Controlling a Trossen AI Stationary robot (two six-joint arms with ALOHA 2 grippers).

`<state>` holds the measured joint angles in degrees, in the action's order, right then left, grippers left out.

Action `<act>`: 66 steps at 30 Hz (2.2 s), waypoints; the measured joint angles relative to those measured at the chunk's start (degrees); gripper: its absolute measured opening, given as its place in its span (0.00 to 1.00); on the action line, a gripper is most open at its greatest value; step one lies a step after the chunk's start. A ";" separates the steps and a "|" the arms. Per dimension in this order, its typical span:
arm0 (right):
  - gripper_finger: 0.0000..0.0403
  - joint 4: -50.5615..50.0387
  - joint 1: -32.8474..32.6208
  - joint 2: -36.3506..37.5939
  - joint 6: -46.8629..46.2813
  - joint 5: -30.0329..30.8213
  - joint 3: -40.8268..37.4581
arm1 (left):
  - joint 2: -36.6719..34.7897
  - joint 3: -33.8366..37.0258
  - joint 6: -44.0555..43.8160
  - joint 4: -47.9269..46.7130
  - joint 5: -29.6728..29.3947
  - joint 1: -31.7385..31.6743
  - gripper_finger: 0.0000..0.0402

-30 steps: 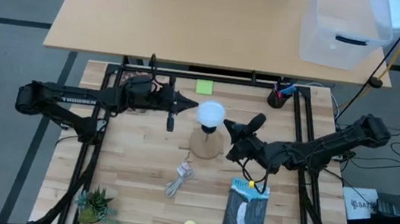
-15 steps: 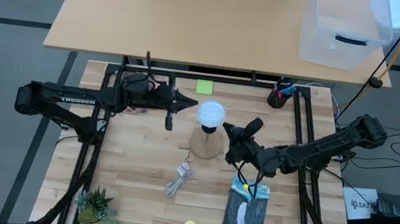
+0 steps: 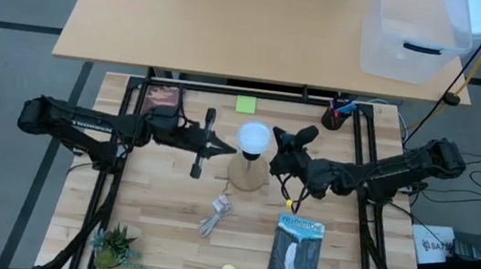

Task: Screw lightbulb
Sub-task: Insert the lightbulb into the lamp

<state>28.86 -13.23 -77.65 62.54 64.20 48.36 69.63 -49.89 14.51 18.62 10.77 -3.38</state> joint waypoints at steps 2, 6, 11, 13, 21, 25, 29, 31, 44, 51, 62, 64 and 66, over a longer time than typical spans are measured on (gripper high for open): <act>0.00 2.21 0.50 0.02 2.59 -0.73 0.00 | 0.16 0.00 -0.15 0.12 -1.41 -0.18 0.00; 0.00 5.39 0.52 0.07 5.82 -2.71 0.00 | 0.51 0.00 -1.18 -0.40 -2.28 -1.30 0.00; 0.00 4.35 -0.16 0.07 4.48 -2.82 0.00 | 0.52 0.00 -2.04 -1.05 -2.29 -2.75 0.00; 0.00 4.14 -0.90 0.07 3.62 -2.21 0.00 | 0.52 0.00 -2.18 -1.80 -2.22 -3.42 0.00; 0.00 4.00 -3.22 0.13 0.91 0.00 -0.04 | 0.43 0.00 -1.93 -2.71 -2.01 -6.57 0.00; 0.00 3.70 -4.80 0.17 -0.97 -0.63 -0.04 | 0.43 0.00 -1.93 -3.07 -2.36 -8.20 0.00; 0.00 1.97 -6.40 0.12 -4.10 -4.33 -0.02 | 0.56 0.00 -2.00 -2.89 -2.63 -9.29 0.00; 0.00 1.77 -7.04 0.06 -5.15 -6.17 -0.02 | 0.56 0.00 -2.00 -2.78 -2.33 -9.64 0.00; 0.00 -2.60 -8.87 0.02 -13.24 -5.74 -0.02 | 0.25 0.00 -3.72 -0.52 -5.03 -10.19 0.00; 0.00 -3.75 -5.33 0.02 -13.67 -2.37 -0.02 | -3.34 0.02 -3.17 0.74 -2.45 -6.52 0.00; 0.00 3.18 1.17 0.24 -6.89 -2.66 -0.02 | -1.21 0.02 -2.02 -0.73 -0.42 -0.16 0.00; 0.00 4.80 1.58 0.24 -4.50 -2.88 -0.02 | -0.79 0.02 -2.04 -0.51 -1.37 -0.06 0.00; 0.00 5.57 1.61 0.26 -2.44 -3.06 -0.02 | -0.29 0.02 -2.39 -0.41 -2.95 -0.06 0.00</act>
<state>34.42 -11.62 -77.39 60.11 61.14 48.34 69.34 -49.87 12.12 18.21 7.82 -3.44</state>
